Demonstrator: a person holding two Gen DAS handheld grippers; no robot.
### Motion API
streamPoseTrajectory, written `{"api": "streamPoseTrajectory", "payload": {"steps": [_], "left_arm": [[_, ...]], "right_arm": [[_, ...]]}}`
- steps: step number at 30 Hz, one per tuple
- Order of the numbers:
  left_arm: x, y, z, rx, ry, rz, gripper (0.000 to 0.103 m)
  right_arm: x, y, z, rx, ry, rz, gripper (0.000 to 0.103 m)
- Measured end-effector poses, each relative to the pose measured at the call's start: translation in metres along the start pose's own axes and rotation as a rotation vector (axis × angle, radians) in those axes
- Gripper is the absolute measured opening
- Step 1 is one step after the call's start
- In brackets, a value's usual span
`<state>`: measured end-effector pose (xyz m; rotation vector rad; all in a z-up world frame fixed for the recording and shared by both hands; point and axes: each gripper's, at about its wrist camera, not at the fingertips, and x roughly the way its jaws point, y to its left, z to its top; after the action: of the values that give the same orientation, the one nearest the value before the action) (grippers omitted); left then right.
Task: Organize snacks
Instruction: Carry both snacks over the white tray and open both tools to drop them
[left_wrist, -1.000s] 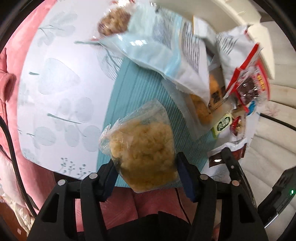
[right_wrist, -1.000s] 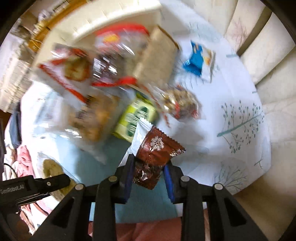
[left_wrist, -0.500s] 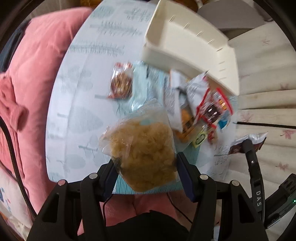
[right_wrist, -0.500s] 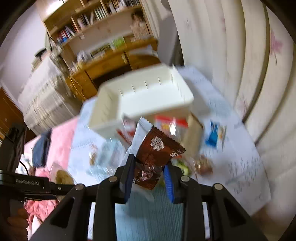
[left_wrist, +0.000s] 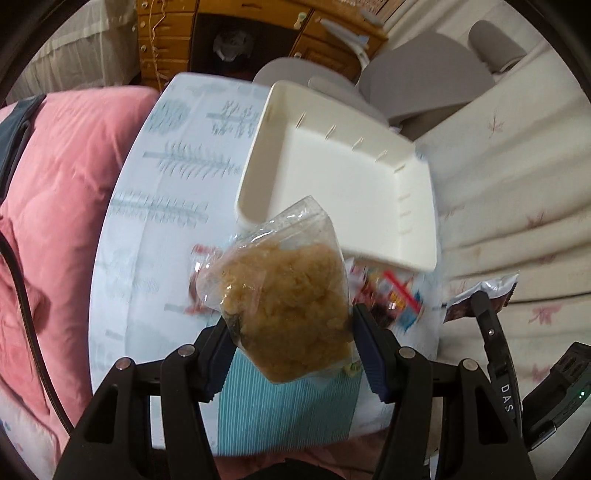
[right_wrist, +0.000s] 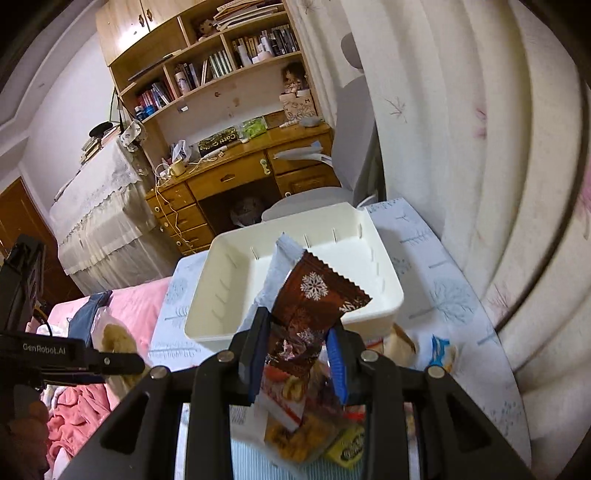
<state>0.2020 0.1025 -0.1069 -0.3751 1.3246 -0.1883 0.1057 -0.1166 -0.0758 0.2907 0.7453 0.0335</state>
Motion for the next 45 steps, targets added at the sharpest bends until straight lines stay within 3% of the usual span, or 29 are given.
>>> {"api": "streamPoseTrajectory", "payload": {"steps": [13,20,22,24,26,30,37,45], "left_arm": [[0.048,-0.044,0.064,0.03,-0.113,-0.046,0.059],[0.072,-0.065,0.078,0.07,-0.116,-0.01,0.059],[0.078,-0.066,0.08,0.062,-0.117,0.032,0.059],[0.083,-0.066,0.081,0.053,-0.122,0.079,0.059],[0.086,-0.064,0.081,0.052,-0.117,0.094,0.061],[0.087,-0.064,0.079,0.077,-0.117,0.097,0.071],[0.072,-0.06,0.063,0.14,-0.112,0.07,0.072],[0.033,-0.043,0.027,0.256,-0.113,0.019,0.072]], "right_arm": [[0.066,-0.027,0.041,0.025,0.01,0.085,0.03],[0.104,-0.038,0.048,0.03,0.073,0.112,0.032],[0.111,-0.042,0.048,0.043,0.088,0.127,0.032],[0.119,-0.045,0.046,0.051,0.108,0.127,0.042],[0.124,-0.048,0.044,0.067,0.118,0.127,0.07],[0.122,-0.055,0.041,0.097,0.122,0.122,0.075],[0.104,-0.063,0.036,0.157,0.115,0.089,0.075],[0.052,-0.033,0.007,0.196,0.064,0.047,0.077]]}}
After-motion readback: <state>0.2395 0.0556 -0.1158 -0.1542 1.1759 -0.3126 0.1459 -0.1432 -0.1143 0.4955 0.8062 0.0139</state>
